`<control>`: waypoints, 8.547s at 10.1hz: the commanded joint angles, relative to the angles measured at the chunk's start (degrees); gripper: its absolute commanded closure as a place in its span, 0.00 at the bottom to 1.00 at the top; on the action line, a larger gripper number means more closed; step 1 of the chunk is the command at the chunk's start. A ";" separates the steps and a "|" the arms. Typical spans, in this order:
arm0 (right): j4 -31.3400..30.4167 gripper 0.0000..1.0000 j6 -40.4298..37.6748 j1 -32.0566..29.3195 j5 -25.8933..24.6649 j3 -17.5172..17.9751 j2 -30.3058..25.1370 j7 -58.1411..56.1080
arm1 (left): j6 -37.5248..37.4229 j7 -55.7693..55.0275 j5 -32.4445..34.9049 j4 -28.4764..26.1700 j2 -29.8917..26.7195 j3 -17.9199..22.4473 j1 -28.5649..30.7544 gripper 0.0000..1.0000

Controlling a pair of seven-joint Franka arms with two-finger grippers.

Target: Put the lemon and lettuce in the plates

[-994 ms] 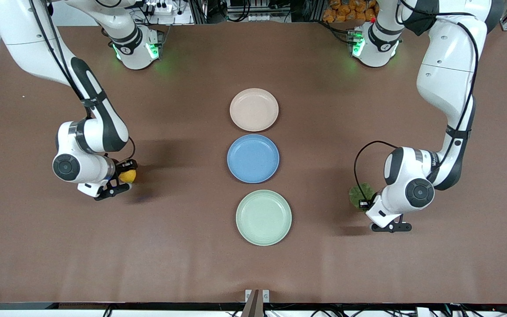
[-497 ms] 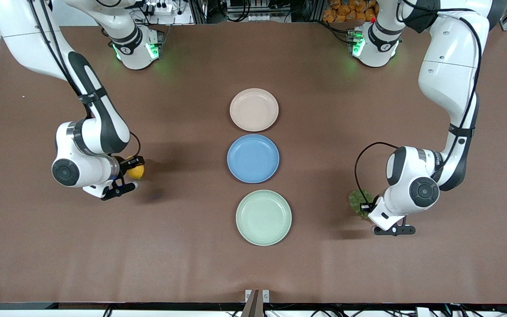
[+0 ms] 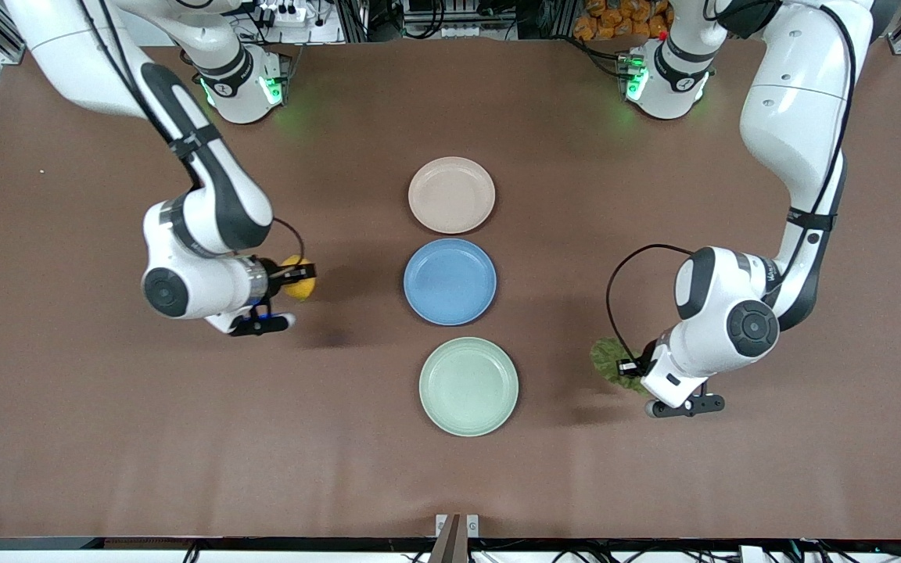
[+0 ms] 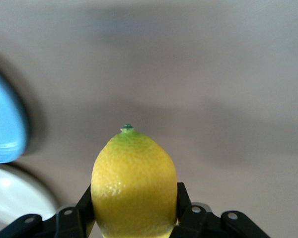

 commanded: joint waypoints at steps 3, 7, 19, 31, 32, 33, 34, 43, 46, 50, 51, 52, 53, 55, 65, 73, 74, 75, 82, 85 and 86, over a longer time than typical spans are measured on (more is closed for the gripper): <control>-1.26 1.00 2.81 0.83 6.10 11.50 -0.34 21.33 | 3.75 -8.00 -1.13 1.44 -0.37 -1.43 -4.63 1.00; -1.88 1.00 9.07 8.65 6.13 11.51 1.94 31.82 | 15.17 -16.45 -1.39 1.35 2.43 -1.43 -10.08 1.00; -2.32 0.46 18.73 16.92 5.96 11.42 9.23 41.47 | 25.49 -32.02 -1.39 4.34 8.08 -1.08 -15.81 0.00; 7.57 0.00 -6.70 -7.56 -5.79 10.37 -6.14 13.43 | -3.84 -3.68 2.48 3.99 -11.78 3.05 -4.22 0.00; 12.14 0.00 -11.44 -8.21 -6.17 7.58 -5.96 9.80 | -7.35 0.28 1.95 3.99 -14.14 3.05 -2.73 0.00; 16.19 0.00 -16.02 -7.78 -6.26 3.29 -6.66 8.20 | -10.95 2.58 1.78 3.99 -16.34 3.05 -0.97 0.00; 20.05 0.00 -20.15 -7.77 -6.78 0.72 -7.62 4.00 | -14.47 4.17 1.86 3.99 -18.54 3.05 0.35 0.00; 23.51 0.00 -21.51 -5.05 -15.84 -9.40 -18.62 2.47 | -37.87 10.87 1.60 2.68 -34.28 3.14 7.39 0.00; 23.17 0.00 -23.18 -5.14 -15.05 -9.59 -19.23 3.08 | -41.48 10.60 1.51 2.14 -35.88 3.14 7.48 0.00; 21.07 0.00 -22.39 -4.00 -15.05 -10.37 -20.98 3.17 | -41.67 10.60 1.51 0.49 -37.80 3.06 8.53 0.00; 20.54 0.00 -22.39 -1.99 -14.96 -11.94 -21.60 3.26 | -40.79 10.52 1.51 -1.53 -39.38 2.97 8.62 0.00; 20.01 0.00 -22.30 -1.71 -14.96 -12.39 -21.95 3.26 | -40.44 10.51 1.51 -2.07 -39.91 3.05 8.62 0.00; 19.92 0.00 -22.21 -1.71 -14.88 -12.40 -22.05 3.26 | -40.35 10.51 1.25 -2.07 -40.18 3.05 9.15 0.00; 19.48 0.00 -22.21 -1.80 -13.83 -12.57 -22.22 3.61 | -40.17 10.60 -1.12 -2.16 -40.45 3.05 10.73 0.00; 17.54 0.00 -20.37 1.54 -12.33 -17.23 -23.45 1.85 | -36.12 10.95 -0.78 -6.82 -44.22 2.00 10.65 0.00; 17.81 0.00 -20.63 1.54 -12.33 -16.27 -23.28 -5.53 | -37.62 10.78 -0.25 -4.62 -44.84 2.35 11.00 0.00; 17.81 0.00 -20.81 1.72 -12.33 -16.09 -23.28 -5.71 | -37.62 10.69 0.01 -4.62 -44.75 2.44 11.08 0.00; 17.81 0.00 -20.89 1.63 -12.33 -15.92 -23.28 -5.71 | -37.62 10.60 0.02 -3.84 -44.58 2.61 11.17 0.00; 17.81 0.00 -20.98 1.63 -12.33 -16.00 -23.28 -5.62 | -37.62 10.60 -0.07 -3.22 -43.79 2.70 11.09 0.00; 17.81 0.00 -21.07 1.63 -12.33 -16.00 -23.28 -5.53 | -37.62 10.60 -0.07 -3.22 -43.35 2.61 11.00 0.00; 17.81 0.00 -21.07 1.63 -12.33 -16.00 -23.28 -5.53 | -37.62 10.60 -0.07 -3.22 -43.43 2.61 11.00 0.00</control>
